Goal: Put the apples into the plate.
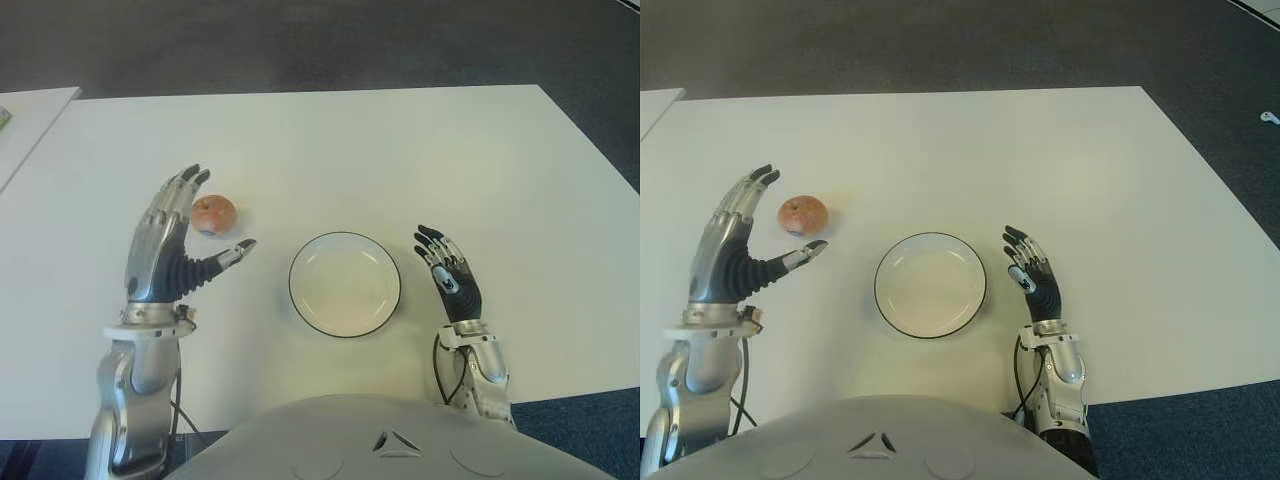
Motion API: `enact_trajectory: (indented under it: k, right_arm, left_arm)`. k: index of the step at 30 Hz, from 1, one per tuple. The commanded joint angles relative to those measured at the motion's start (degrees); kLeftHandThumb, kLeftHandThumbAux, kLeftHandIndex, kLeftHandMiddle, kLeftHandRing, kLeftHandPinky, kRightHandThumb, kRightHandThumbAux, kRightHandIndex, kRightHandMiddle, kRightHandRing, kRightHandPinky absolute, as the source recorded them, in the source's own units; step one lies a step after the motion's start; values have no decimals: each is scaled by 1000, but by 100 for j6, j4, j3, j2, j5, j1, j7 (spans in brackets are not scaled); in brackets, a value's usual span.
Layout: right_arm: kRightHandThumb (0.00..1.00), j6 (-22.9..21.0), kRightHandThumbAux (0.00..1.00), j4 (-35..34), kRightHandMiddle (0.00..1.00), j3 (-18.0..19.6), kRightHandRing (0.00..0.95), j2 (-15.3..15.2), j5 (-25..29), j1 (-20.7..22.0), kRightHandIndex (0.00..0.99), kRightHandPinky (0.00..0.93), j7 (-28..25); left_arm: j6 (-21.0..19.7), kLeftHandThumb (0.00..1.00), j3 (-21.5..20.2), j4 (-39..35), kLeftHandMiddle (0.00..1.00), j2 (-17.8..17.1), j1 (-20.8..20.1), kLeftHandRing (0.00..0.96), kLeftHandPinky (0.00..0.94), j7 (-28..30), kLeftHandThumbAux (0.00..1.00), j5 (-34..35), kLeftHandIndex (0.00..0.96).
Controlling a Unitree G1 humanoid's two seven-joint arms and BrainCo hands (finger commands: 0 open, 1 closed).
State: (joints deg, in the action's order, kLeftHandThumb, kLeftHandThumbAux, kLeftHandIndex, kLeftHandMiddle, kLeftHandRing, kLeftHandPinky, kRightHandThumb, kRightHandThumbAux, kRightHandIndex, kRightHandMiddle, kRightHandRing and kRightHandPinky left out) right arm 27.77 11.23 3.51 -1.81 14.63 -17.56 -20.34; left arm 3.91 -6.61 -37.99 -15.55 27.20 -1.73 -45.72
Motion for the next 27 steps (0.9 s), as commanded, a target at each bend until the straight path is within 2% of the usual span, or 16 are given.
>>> enact_trajectory:
  k: [1, 11, 18, 27]
  right_arm:
    - [188, -294, 507, 547, 168, -33, 119, 10, -81, -184, 167, 103, 1]
    - [190, -277, 514, 596, 166, -22, 109, 38, -63, -155, 172, 93, 36]
    - [196, -222, 529, 633, 167, 5, 113, 22, -62, -116, 176, 92, 32]
    - [192, -134, 528, 723, 166, 29, 115, 35, -126, -82, 170, 101, 75]
  left_arm:
    - [-66, 326, -29, 327, 86, -522, -270, 90, 140, 305, 508, -754, 122]
    - [-64, 397, 32, 716, 107, -1097, -716, 132, 230, 546, 448, -1129, 139]
    - [-110, 381, 71, 1119, 101, -1446, -1037, 116, 183, 741, 383, -1183, 135]
    - [-27, 368, 323, 2229, 59, -1910, -1659, 59, 121, 803, 328, -1067, 120]
